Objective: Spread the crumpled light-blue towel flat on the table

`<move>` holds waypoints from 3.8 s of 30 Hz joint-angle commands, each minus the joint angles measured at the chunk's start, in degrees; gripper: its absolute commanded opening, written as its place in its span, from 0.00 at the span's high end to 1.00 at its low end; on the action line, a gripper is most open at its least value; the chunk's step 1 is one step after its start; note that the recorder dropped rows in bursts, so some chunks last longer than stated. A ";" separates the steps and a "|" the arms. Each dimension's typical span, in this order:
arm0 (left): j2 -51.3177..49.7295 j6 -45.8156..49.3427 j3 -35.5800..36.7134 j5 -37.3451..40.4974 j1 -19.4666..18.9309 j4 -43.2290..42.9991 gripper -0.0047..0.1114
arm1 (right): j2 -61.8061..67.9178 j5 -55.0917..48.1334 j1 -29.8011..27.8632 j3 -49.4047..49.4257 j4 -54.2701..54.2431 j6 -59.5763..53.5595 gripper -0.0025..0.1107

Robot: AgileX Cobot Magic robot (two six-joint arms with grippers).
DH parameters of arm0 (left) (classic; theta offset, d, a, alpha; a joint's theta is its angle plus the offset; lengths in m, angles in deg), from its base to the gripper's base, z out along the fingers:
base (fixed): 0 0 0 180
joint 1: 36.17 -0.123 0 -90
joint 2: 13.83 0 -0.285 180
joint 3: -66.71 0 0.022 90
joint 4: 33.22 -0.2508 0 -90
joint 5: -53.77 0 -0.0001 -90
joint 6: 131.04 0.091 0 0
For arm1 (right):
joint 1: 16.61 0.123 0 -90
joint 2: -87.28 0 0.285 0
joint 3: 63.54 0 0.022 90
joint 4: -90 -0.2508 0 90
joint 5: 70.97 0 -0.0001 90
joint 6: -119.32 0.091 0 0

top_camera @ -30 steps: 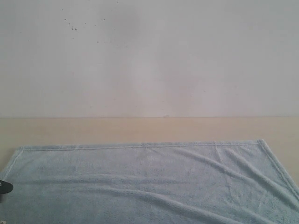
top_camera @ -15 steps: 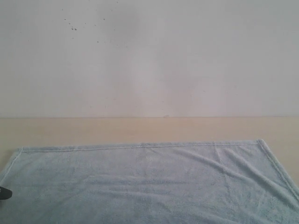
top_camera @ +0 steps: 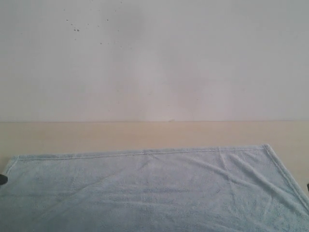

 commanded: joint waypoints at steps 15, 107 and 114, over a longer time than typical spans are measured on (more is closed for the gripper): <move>-3.00 -12.93 -17.50 -8.68 -0.05 -17.67 0.92 | 26.06 -2.71 4.55 -33.48 -7.47 -6.04 0.97; -7.42 -21.44 -34.74 -9.74 -0.05 -19.85 0.92 | 26.30 -2.09 1.79 -53.74 -18.49 -13.99 0.97; 4.04 -25.33 -24.64 -12.14 -0.05 -19.09 0.92 | 12.16 4.25 1.79 -36.97 -35.28 -27.01 0.97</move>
